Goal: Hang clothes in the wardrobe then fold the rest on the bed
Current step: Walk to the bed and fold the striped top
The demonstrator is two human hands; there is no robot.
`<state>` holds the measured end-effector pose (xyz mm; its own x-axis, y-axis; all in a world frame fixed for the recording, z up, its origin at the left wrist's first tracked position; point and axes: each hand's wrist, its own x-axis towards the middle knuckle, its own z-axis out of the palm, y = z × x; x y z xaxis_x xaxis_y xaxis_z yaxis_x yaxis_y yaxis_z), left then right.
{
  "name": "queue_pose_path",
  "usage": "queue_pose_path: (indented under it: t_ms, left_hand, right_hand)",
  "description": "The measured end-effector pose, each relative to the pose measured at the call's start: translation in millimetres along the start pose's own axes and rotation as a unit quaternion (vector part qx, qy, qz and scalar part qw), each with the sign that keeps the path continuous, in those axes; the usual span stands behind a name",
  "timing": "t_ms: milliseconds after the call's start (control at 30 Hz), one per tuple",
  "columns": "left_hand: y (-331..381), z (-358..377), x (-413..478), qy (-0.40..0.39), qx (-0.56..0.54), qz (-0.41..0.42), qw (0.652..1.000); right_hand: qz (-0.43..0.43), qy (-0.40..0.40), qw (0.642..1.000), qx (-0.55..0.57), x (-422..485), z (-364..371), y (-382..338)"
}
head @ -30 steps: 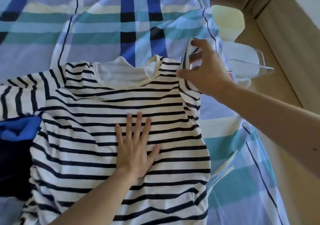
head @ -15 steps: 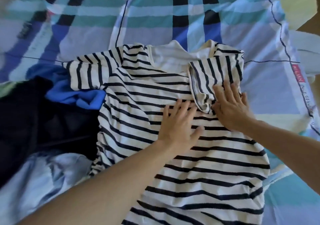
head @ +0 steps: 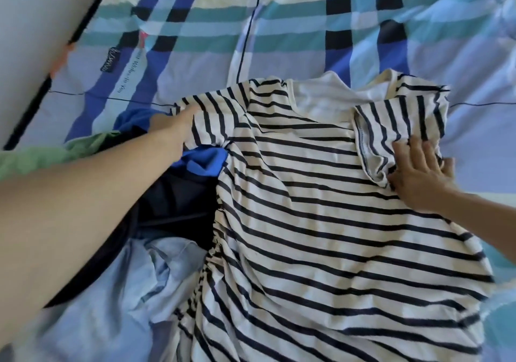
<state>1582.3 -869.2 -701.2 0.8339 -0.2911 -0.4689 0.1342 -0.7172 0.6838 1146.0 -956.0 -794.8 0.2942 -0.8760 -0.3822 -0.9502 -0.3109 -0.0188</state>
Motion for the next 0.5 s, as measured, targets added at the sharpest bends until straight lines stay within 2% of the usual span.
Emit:
queue_pose_path:
  t_ms: [67, 167, 233, 300, 333, 400, 433, 500]
  left_hand:
    - [6.3, 7.7, 0.2, -0.020, 0.037, 0.016, 0.999]
    - [20.7, 13.6, -12.9, 0.016, 0.153, 0.073, 0.985]
    - [32.6, 17.3, -32.9, 0.070, 0.204, 0.180, 0.960]
    - [41.8, 29.4, -56.1, 0.095, 0.251, 0.337, 0.903]
    - [42.6, 36.2, -66.9, 0.081, 0.226, 0.419, 0.876]
    - [44.3, 56.0, -93.1, -0.022, 0.137, 0.558, 0.818]
    - [40.7, 67.0, -106.6, -0.096, 0.112, 0.600, 0.787]
    - [25.2, 90.1, -130.8, -0.251, 0.131, 0.623, 0.730]
  right_hand:
    - [0.010, -0.015, 1.000, 0.002, -0.6, -1.8, -1.4]
    - [0.015, -0.031, 0.999, 0.011, -2.0, -3.2, -4.9]
    - [0.017, -0.037, 0.999, 0.018, -3.2, -5.7, -5.8]
    - [0.021, -0.039, 0.999, 0.021, -3.8, -8.7, -4.2]
    - [0.021, -0.041, 0.999, 0.022, -4.2, -8.9, -6.7]
    - [0.021, -0.039, 0.999, 0.021, -4.1, -9.6, -7.5]
    - [0.023, -0.038, 0.999, 0.020, -4.1, -10.1, -7.3]
    - [0.022, -0.038, 0.999, 0.016, -4.3, -9.7, -6.2]
